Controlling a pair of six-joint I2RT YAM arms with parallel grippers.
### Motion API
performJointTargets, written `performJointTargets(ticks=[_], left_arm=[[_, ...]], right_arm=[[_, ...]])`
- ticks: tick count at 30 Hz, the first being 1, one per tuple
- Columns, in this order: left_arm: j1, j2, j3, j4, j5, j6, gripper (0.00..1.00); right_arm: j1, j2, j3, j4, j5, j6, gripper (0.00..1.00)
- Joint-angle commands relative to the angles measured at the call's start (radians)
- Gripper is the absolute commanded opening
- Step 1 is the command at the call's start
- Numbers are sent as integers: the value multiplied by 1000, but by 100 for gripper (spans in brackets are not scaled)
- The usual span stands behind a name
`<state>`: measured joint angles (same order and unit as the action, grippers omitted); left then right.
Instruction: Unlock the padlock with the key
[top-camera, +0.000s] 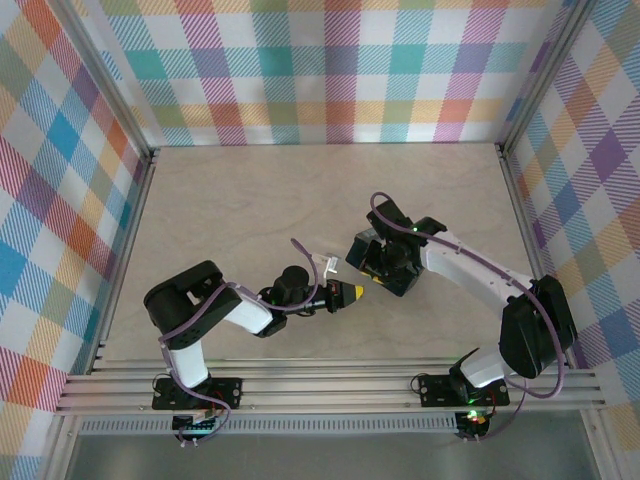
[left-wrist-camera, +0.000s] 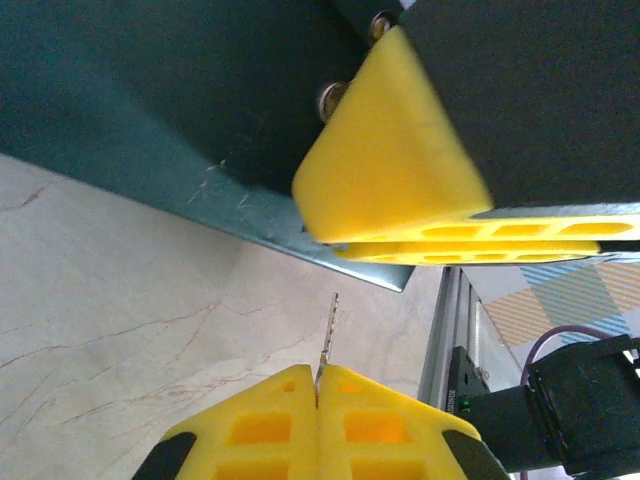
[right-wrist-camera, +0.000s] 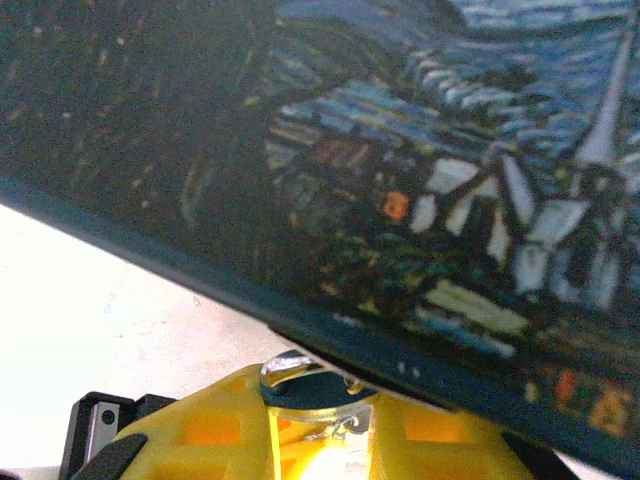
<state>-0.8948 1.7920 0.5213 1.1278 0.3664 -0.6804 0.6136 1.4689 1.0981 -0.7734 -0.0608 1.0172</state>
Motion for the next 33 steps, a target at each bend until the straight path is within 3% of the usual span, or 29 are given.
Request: performJointTargets(ticks=[1, 33], left_arm=[[-12, -23, 22, 12, -23, 30, 0], [-12, 30, 30, 61, -50, 3, 0]], right_arm=[[-10, -25, -17, 3, 3, 14, 0], [-11, -22, -12, 9, -8, 18, 0]])
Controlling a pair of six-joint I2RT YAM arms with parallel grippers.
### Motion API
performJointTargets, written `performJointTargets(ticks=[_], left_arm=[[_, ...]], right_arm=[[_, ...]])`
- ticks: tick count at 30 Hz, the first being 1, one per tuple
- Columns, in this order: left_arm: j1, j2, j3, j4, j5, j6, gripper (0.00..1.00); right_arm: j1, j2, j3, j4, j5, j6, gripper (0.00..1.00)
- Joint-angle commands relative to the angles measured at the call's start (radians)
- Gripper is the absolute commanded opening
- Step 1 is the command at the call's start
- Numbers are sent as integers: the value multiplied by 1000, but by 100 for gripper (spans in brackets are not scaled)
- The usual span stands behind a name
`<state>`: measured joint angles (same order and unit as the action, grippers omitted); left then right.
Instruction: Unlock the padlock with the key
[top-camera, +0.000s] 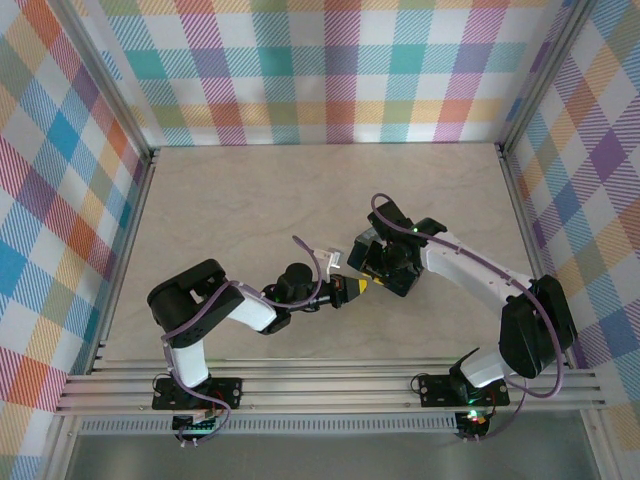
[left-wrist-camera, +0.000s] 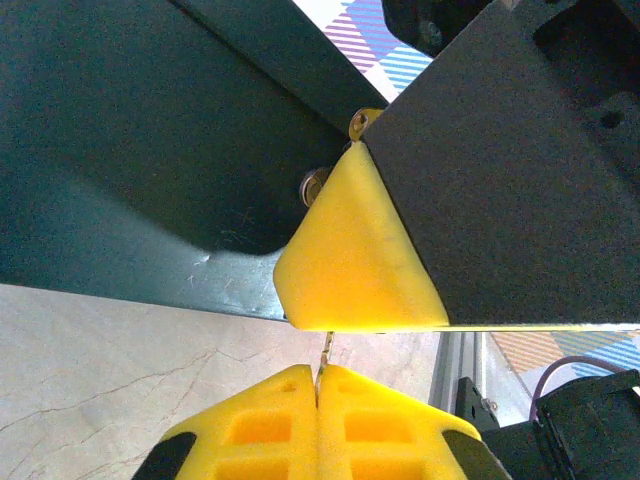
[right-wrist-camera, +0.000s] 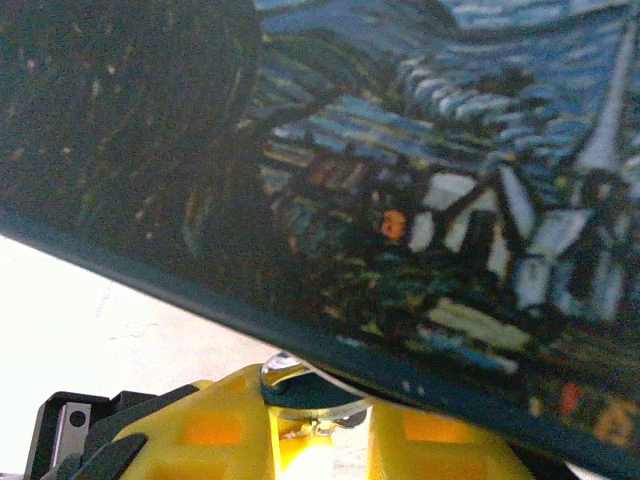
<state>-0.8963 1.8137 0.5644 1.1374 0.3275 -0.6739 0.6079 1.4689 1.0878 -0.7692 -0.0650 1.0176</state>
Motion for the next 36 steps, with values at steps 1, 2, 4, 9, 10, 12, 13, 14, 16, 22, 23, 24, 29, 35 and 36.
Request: performJointTargets(ticks=[1, 2, 4, 9, 10, 12, 13, 14, 16, 22, 23, 24, 29, 35, 36], left_arm=[[-10, 6, -19, 51, -13, -2, 0], [-10, 2, -24, 48, -15, 0, 0], [-10, -3, -27, 40, -15, 5, 0], [-12, -3, -32, 37, -9, 5, 0], [-12, -2, -35, 38, -11, 5, 0], [-12, -4, -35, 36, -13, 5, 0], [-12, -2, -33, 37, -12, 5, 0], [-12, 1, -31, 36, -9, 5, 0], [-13, 5, -29, 40, -7, 2, 0], [-15, 13, -28, 48, -11, 1, 0], [-15, 14, -26, 46, -11, 0, 0], [-15, 17, -23, 45, -10, 0, 0], [-16, 31, -25, 58, 0, -5, 0], [-18, 21, -34, 58, -11, -3, 0], [-18, 23, -33, 61, -14, -3, 0]], right_arm=[[-5, -21, -2, 6, -4, 18, 0], [-5, -21, 1, 7, -5, 17, 0], [-4, -19, 4, 6, -4, 16, 0], [-5, -18, 2, 7, -3, 16, 0], [-5, -17, 3, 6, -3, 16, 0], [-4, -16, 6, 6, -3, 15, 0], [-4, -16, 7, 5, -3, 14, 0], [-4, -16, 6, 5, -4, 16, 0], [-5, -15, 6, 6, -3, 16, 0], [-5, -12, 6, 8, -4, 15, 0], [-4, -12, 5, 9, -4, 14, 0], [-6, -12, 4, 9, -4, 15, 0], [-5, -11, 4, 7, -4, 14, 0], [-5, -13, 3, 6, -2, 12, 0], [-5, -13, 3, 6, -3, 12, 0]])
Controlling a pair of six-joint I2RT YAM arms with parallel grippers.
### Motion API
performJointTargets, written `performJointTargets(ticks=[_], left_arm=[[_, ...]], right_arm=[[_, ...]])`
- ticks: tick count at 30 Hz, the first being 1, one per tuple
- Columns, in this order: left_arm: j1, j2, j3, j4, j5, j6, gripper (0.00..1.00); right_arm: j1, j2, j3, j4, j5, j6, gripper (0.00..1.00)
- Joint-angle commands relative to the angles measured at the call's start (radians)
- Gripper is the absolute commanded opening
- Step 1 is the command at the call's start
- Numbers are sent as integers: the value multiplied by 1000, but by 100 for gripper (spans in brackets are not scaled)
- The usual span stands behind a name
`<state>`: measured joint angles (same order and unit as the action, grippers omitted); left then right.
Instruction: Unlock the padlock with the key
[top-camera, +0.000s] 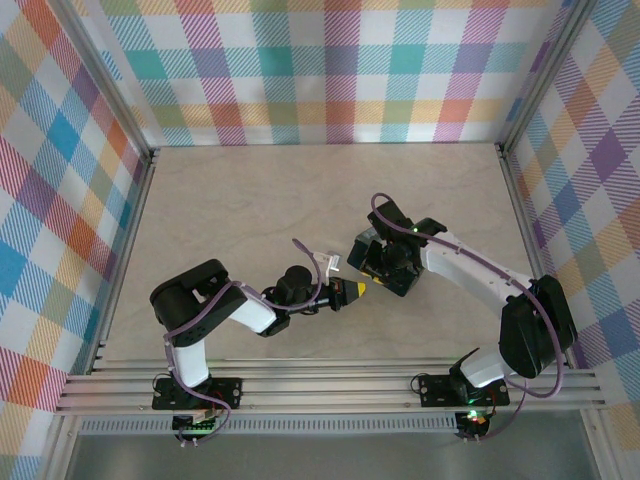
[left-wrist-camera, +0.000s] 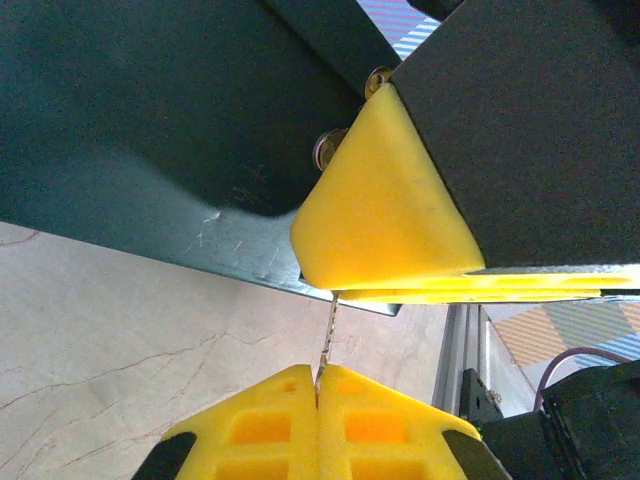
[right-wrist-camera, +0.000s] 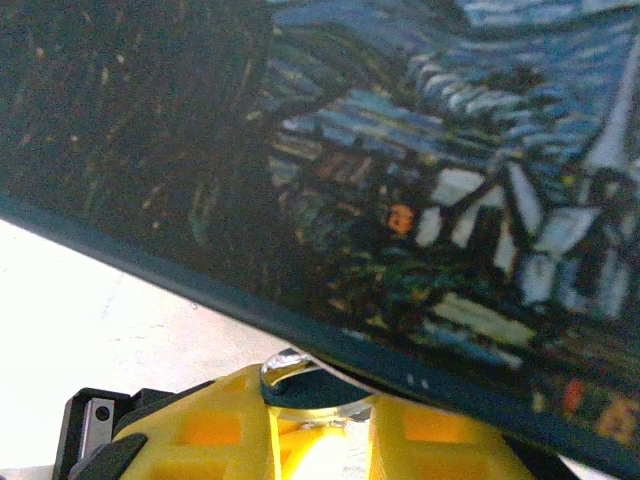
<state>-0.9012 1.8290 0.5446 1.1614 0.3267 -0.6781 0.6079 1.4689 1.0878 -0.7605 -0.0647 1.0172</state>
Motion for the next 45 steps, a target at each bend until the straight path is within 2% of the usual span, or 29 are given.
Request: performJointTargets(ticks=[1, 23, 45], left_arm=[[-13, 7, -11, 35, -18, -1, 0], [-13, 53, 55, 91, -35, -26, 0], [-22, 3, -26, 79, -42, -19, 0]], right_arm=[[-5, -13, 3, -2, -4, 12, 0], [-6, -4, -5, 7, -26, 6, 0], [-14, -15, -15, 8, -23, -5, 0]])
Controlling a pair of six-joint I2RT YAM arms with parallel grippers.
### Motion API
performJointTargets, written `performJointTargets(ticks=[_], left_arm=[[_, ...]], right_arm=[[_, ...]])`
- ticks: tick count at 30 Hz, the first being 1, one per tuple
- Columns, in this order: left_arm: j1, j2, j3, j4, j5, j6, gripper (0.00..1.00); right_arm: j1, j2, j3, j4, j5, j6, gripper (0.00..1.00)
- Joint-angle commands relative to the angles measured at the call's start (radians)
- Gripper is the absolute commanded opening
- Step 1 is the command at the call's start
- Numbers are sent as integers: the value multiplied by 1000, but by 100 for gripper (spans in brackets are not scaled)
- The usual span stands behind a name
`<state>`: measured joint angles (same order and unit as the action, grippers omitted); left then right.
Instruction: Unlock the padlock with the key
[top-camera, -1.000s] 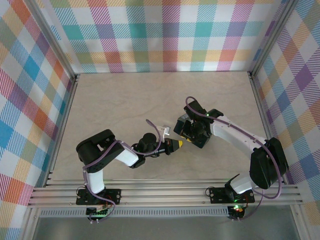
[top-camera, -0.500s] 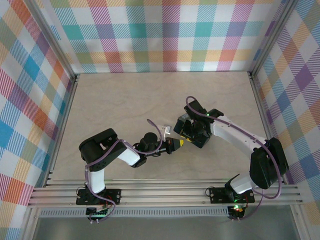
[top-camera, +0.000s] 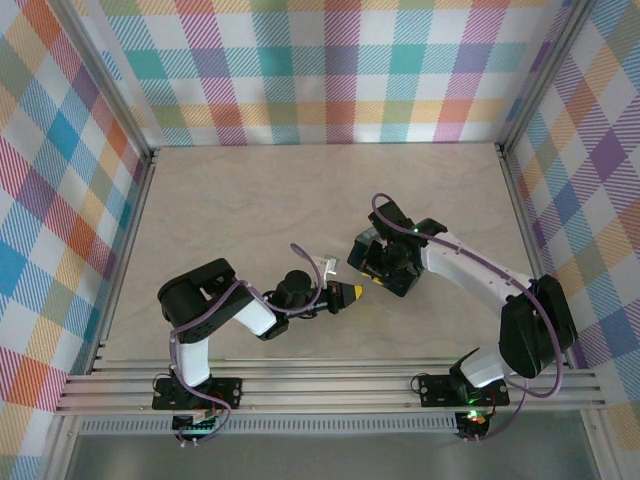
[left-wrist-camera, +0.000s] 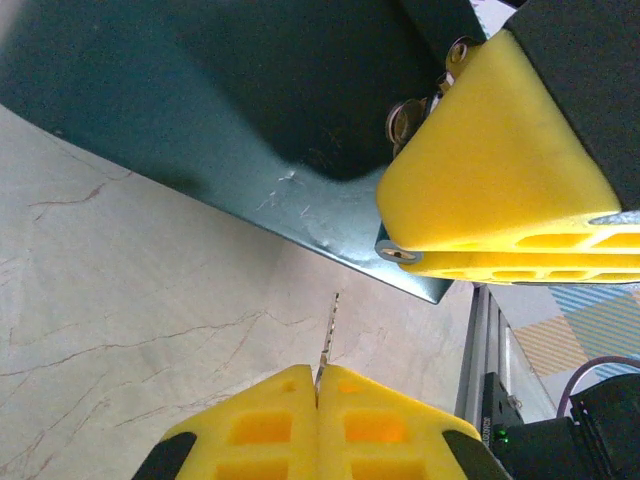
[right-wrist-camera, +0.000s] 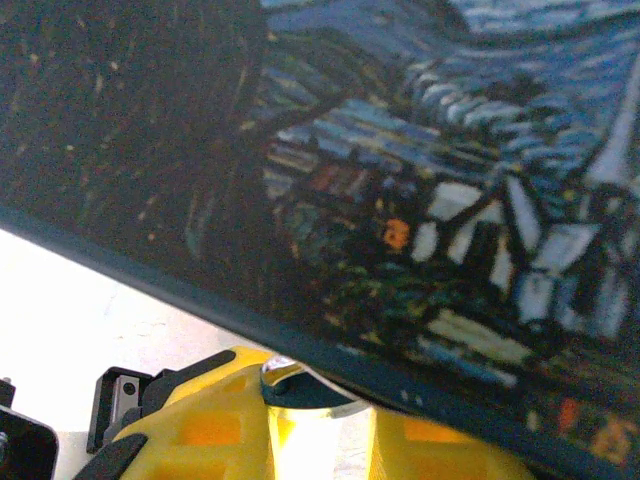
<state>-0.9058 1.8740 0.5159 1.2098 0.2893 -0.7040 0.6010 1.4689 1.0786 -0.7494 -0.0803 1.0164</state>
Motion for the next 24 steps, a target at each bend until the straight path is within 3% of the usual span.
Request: performJointTargets(ticks=[1, 24], left_arm=[[-18, -44, 6, 30, -4, 9, 0], [-18, -17, 72, 25, -10, 4, 0]], right_arm=[[-8, -15, -8, -2, -8, -4, 0], [-9, -13, -16, 8, -22, -3, 0]])
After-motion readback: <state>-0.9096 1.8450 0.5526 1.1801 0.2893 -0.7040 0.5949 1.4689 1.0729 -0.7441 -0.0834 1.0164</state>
